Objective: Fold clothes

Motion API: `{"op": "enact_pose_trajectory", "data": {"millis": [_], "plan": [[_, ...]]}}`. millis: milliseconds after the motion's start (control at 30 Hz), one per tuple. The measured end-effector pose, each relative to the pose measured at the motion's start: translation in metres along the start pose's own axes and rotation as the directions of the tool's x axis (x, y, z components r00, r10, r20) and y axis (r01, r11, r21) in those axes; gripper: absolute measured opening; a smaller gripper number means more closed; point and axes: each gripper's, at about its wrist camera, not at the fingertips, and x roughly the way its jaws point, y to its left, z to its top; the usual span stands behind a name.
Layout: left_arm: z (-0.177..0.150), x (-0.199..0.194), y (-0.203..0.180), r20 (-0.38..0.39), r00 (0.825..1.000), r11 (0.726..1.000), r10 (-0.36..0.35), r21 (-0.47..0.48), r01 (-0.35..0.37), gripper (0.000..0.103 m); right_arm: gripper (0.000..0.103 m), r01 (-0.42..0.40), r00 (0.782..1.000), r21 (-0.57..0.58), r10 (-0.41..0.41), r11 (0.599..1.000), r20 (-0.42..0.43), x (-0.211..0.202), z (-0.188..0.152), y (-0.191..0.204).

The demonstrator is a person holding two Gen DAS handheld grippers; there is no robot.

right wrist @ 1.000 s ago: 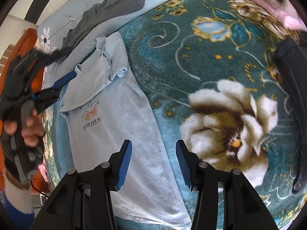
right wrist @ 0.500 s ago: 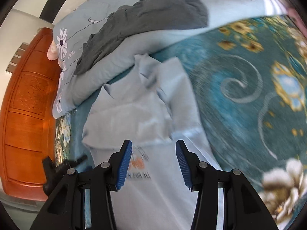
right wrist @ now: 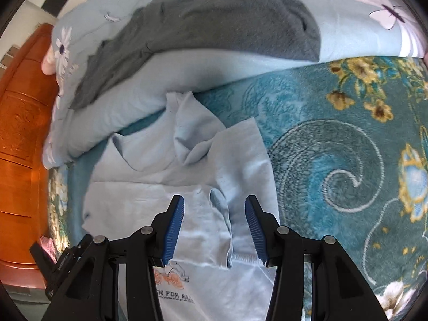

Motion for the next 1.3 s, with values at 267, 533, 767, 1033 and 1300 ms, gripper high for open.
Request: {"op": "enact_pose_trajectory", "data": {"millis": [267, 533, 767, 1033, 1300], "plan": [[-0.005, 0.001, -0.004, 0.021, 1.0, 0.998, 0.02, 0.059, -0.022, 0.066, 0.036, 0.048, 0.998, -0.086, -0.051, 0.995, -0.023, 0.012, -0.006, 0.021], [-0.006, -0.007, 0.002, 0.043, 0.999, 0.999, 0.004, 0.044, -0.006, 0.068, 0.01, 0.064, 0.997, -0.189, -0.07, 0.98, -0.027, 0.009, -0.013, 0.041], [-0.011, -0.007, -0.003, 0.0, 0.999, 0.998, -0.038, 0.044, 0.038, 0.069, 0.01, 0.011, 1.0, -0.175, -0.009, 0.985, 0.015, -0.008, -0.006, 0.05], [-0.012, 0.011, -0.028, -0.012, 1.0, 0.992, 0.009, 0.123, -0.007, 0.07, 0.01, -0.065, 0.994, -0.245, 0.083, 0.967, 0.064, -0.036, -0.004, 0.082], [-0.007, 0.002, -0.009, 0.071, 0.994, 0.992, 0.086, 0.081, -0.092, 0.07, 0.008, 0.111, 0.973, -0.268, -0.049, 0.957, 0.228, -0.062, 0.006, 0.061]]}}
